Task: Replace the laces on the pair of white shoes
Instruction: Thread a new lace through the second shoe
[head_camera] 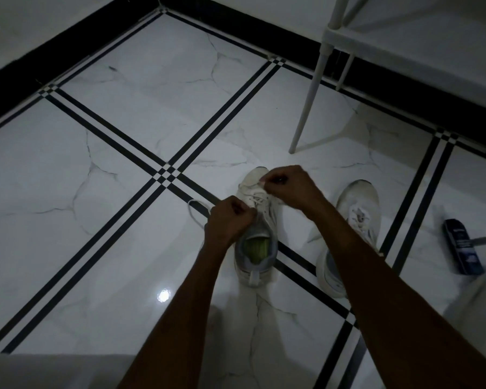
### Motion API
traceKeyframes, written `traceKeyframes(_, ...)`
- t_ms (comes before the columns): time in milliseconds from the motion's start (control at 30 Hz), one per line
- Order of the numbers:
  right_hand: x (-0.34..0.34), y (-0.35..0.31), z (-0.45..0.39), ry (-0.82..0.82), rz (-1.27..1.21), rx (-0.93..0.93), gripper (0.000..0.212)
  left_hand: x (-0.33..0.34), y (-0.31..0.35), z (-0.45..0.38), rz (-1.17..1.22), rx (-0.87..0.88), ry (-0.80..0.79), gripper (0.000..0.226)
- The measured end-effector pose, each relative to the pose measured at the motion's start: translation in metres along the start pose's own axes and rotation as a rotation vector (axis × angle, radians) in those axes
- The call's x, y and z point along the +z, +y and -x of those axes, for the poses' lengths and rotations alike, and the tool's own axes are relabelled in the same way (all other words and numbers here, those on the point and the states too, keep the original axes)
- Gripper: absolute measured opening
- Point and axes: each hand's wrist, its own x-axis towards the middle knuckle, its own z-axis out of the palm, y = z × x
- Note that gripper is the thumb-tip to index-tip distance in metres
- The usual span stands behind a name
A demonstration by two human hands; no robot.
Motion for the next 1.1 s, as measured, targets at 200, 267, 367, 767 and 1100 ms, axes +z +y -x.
traceKeyframes(200,0.017,0.003,0.004,-0.012,0.233,-0.027,0.010,0.009,0.002,0.001,-0.010,0.105,0.016,0.038)
traceKeyframes(267,0.019,0.007,0.004,-0.003,0.245,-0.027,0.008,0.007,0.001,-0.002,-0.010,0.119,0.023,0.042)
traceKeyframes(367,0.022,0.010,0.005,-0.030,0.218,0.021,0.007,0.006,0.002,-0.002,-0.048,0.184,0.077,0.038)
traceKeyframes(767,0.018,0.021,0.010,-0.002,0.207,0.070,0.007,0.007,-0.004,-0.001,0.040,0.194,0.113,0.017)
traceKeyframes(1100,0.019,0.017,0.011,-0.069,0.220,0.093,0.008,0.010,-0.007,0.000,0.134,0.146,0.077,0.021)
